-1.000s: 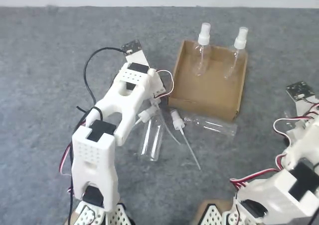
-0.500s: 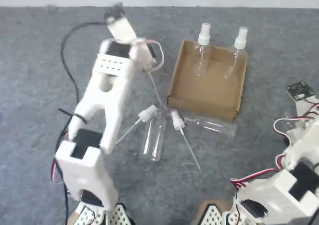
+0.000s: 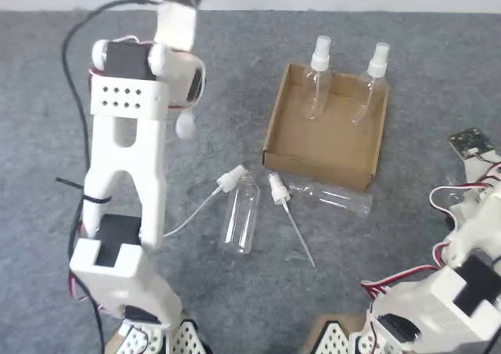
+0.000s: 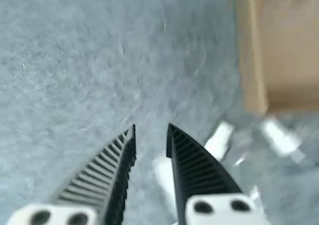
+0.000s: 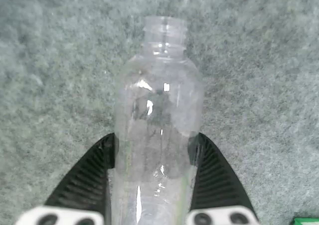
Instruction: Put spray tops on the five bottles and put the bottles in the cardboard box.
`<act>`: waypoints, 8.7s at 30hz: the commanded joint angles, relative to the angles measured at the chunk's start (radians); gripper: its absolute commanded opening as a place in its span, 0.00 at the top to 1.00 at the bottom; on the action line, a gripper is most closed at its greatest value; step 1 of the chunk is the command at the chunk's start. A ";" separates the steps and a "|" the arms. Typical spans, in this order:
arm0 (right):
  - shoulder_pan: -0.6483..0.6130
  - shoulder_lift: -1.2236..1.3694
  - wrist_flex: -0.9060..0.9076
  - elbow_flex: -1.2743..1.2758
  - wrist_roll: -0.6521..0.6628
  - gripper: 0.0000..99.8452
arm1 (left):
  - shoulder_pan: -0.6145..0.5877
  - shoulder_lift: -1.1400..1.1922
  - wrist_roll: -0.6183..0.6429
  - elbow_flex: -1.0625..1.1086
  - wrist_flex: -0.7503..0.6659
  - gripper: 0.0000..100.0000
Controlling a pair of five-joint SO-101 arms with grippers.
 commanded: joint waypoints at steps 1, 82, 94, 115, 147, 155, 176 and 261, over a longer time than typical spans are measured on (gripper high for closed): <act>0.025 0.024 -0.007 0.017 0.012 0.99 | 0.006 -0.009 -0.117 0.099 0.026 0.91; -0.041 -0.117 -0.156 0.149 -0.149 0.99 | -0.160 -2.012 0.078 2.219 -0.489 0.91; -0.041 -0.117 -0.156 0.180 -0.127 0.99 | -0.163 -2.041 0.077 2.218 -0.453 0.91; -0.101 -0.119 -0.150 0.206 -0.129 0.99 | -0.163 -2.041 0.077 2.218 -0.453 0.91; -0.119 -0.119 -0.154 0.204 -0.129 0.99 | -0.163 -2.041 0.077 2.218 -0.453 0.91; -0.119 -0.119 -0.154 0.206 -0.129 0.99 | -0.163 -2.041 0.077 2.218 -0.453 0.91; -0.130 -0.119 -0.147 0.224 -0.137 0.99 | -0.163 -2.041 0.077 2.218 -0.453 0.91; -0.104 -0.119 -0.145 0.278 -0.135 0.99 | -0.012 0.427 -0.167 0.070 -0.511 0.83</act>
